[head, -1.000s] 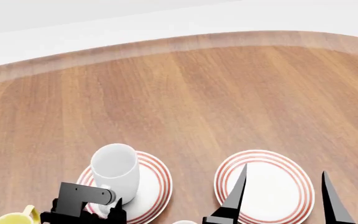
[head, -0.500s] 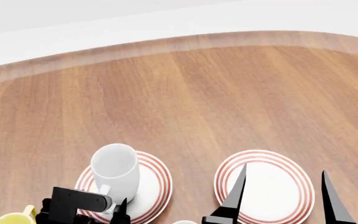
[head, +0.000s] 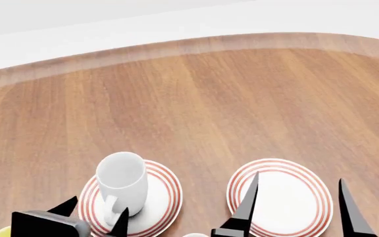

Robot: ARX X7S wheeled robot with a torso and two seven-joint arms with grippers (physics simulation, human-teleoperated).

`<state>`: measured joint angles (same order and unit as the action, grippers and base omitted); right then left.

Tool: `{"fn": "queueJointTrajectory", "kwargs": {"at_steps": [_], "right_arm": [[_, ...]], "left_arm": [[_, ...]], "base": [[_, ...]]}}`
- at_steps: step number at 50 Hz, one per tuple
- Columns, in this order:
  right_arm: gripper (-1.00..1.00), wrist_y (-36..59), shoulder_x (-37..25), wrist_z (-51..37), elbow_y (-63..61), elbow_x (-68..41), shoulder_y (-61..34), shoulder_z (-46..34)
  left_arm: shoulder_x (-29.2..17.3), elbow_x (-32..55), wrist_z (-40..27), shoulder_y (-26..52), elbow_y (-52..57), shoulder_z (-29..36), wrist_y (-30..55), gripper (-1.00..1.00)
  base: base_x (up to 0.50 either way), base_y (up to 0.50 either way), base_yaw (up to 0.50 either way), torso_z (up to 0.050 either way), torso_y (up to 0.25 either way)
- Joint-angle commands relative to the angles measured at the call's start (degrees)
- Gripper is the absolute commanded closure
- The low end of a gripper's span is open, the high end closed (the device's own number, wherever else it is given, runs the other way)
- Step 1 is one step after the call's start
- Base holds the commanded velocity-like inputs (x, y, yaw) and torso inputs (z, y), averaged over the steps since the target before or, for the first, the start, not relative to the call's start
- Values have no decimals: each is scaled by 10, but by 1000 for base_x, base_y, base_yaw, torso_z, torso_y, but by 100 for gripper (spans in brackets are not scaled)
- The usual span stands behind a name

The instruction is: Put the white mug on the left plate.

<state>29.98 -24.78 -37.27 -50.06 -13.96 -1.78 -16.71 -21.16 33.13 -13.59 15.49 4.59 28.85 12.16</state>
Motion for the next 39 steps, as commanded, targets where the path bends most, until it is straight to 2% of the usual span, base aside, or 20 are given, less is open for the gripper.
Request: {"fn": "queueJointTrajectory", "kwargs": {"at_steps": [1, 13, 19, 23, 39], "right_arm": [[-100, 2, -1, -2, 1, 0, -3, -4], [-100, 3, -2, -2, 1, -4, -8, -2], [-100, 3, -3, -2, 0, -3, -9, -6], [-100, 7, -4, -4, -7, -4, -9, -4], [-100, 14, -6, -8, -14, -8, -13, -5]], "left_arm": [[-53, 38, -44, -44, 183, -17, 34, -100], [-87, 28, -94, -52, 281, -35, 49, -100], [-110, 62, -118, -50, 342, -65, 62, -100], [-116, 61, -112, -71, 346, -80, 34, -100], [-121, 49, -120, -68, 342, -84, 34, -100]], "base": [[0, 0, 0, 0, 0], [0, 0, 0, 0, 0], [0, 0, 0, 0, 0], [0, 0, 0, 0, 0], [0, 0, 0, 0, 0]]}}
